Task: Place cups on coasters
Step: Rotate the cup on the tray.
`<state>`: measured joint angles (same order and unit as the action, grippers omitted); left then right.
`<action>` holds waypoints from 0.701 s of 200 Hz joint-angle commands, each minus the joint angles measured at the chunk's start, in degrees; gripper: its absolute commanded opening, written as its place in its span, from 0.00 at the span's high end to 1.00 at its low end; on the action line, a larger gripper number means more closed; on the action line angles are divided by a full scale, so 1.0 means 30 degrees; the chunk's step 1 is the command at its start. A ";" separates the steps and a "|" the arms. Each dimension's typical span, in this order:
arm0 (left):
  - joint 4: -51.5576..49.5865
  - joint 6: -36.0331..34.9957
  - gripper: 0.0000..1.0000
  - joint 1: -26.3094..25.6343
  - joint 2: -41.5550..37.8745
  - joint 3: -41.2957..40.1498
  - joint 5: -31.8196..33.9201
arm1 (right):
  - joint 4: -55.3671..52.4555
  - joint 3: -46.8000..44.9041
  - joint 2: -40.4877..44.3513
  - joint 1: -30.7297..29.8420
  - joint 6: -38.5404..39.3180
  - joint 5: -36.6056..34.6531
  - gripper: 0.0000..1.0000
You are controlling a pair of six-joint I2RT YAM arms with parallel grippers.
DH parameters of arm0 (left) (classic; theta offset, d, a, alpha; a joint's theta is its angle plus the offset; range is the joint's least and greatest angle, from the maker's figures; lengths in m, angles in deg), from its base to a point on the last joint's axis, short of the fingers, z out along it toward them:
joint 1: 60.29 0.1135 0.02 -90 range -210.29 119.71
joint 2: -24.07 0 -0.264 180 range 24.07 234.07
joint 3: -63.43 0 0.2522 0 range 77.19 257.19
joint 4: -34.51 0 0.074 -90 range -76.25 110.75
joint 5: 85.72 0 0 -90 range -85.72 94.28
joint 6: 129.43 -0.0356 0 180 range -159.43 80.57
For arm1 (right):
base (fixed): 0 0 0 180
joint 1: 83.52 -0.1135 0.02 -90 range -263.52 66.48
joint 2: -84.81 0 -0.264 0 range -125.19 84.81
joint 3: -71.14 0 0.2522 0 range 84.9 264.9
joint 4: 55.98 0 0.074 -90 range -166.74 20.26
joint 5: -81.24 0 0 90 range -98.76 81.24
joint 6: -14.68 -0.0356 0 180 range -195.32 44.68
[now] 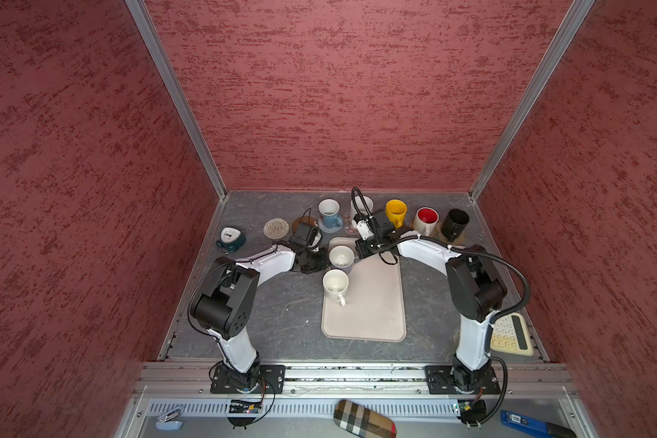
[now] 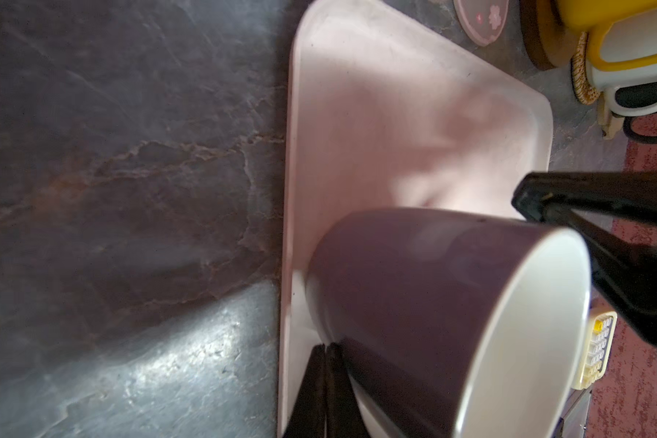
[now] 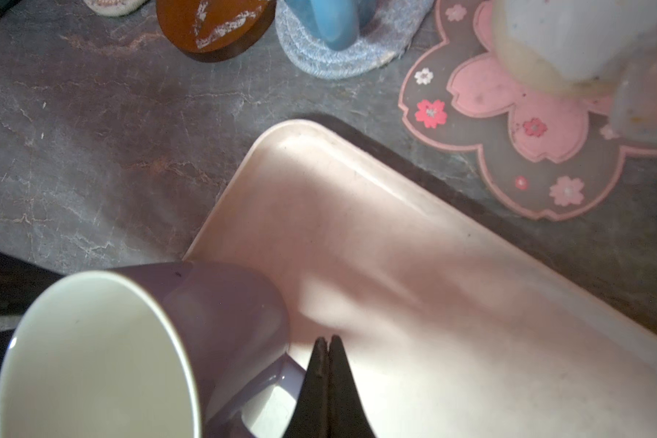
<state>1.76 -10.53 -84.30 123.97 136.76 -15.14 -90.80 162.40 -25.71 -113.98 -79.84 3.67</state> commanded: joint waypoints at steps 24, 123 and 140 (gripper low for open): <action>0.0516 0.0122 0.94 -0.0139 0.1092 0.1466 -0.0265 | 0.1008 -0.1769 0.2113 0.0021 -0.1037 0.0103 1.00; 0.0344 0.0300 0.95 -0.0766 0.3365 0.3745 0.0023 | 0.2859 -0.6182 0.5297 -0.0320 -0.2885 0.1147 1.00; 0.0125 0.0187 0.95 -0.0823 0.3660 0.4166 0.0165 | 0.2890 -0.6576 0.5618 -0.0385 -0.3027 0.1104 1.00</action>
<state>2.31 -9.67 -86.04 133.56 147.03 -14.98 -84.74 144.01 -11.35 -114.52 -87.20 5.70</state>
